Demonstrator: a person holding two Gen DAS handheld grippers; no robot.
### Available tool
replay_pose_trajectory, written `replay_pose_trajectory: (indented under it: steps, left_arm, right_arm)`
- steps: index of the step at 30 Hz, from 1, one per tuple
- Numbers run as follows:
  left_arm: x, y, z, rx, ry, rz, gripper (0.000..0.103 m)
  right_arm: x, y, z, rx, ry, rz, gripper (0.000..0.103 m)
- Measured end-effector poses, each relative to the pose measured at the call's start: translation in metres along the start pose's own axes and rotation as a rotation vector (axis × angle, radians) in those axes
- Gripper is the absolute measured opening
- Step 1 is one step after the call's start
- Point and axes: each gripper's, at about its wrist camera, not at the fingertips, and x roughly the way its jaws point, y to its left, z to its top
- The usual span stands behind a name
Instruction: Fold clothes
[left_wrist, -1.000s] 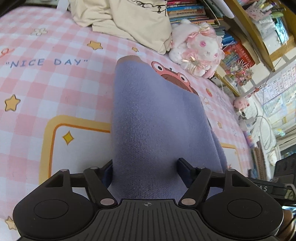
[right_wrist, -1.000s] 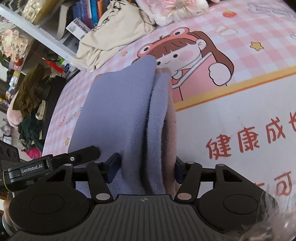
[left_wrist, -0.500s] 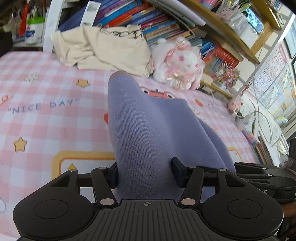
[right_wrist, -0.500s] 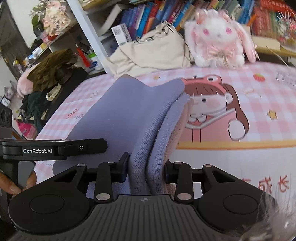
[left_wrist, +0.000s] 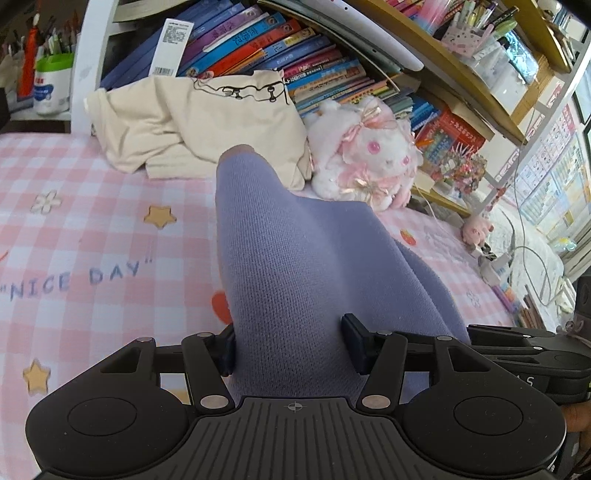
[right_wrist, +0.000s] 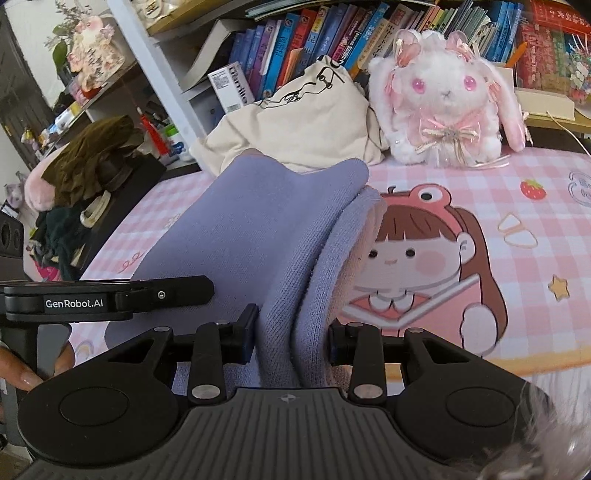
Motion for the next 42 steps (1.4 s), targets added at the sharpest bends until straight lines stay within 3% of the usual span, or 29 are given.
replay_pose_trajectory:
  steps: [14, 23, 27, 30, 32, 35, 42]
  left_arm:
    - [0.049, 0.029, 0.042, -0.062, 0.002, -0.002, 0.055]
    - [0.066, 0.041, 0.046, -0.097, 0.018, 0.009, 0.055]
    - [0.072, 0.045, 0.045, -0.107, 0.035, 0.023, 0.06]
    - [0.071, 0.044, 0.045, -0.1, 0.036, 0.052, 0.066]
    - [0.067, 0.041, 0.046, -0.08, 0.026, 0.085, 0.069]
    - [0.05, 0.028, 0.044, -0.021, -0.032, 0.169, 0.076]
    - [0.009, 0.005, 0.026, 0.056, -0.137, 0.264, 0.088]
  right_arm:
    - [0.048, -0.02, 0.05, -0.049, 0.003, -0.031, 0.033]
    - [0.069, -0.027, 0.06, -0.06, 0.028, -0.022, 0.033]
    - [0.075, -0.034, 0.058, -0.02, 0.044, -0.021, 0.037]
    - [0.073, -0.037, 0.057, 0.013, 0.05, -0.035, 0.046]
    - [0.069, -0.036, 0.057, 0.02, 0.048, -0.062, 0.061]
    - [0.054, -0.036, 0.057, 0.04, 0.014, -0.082, 0.073]
    - [0.017, -0.033, 0.048, 0.063, -0.066, -0.137, 0.088]
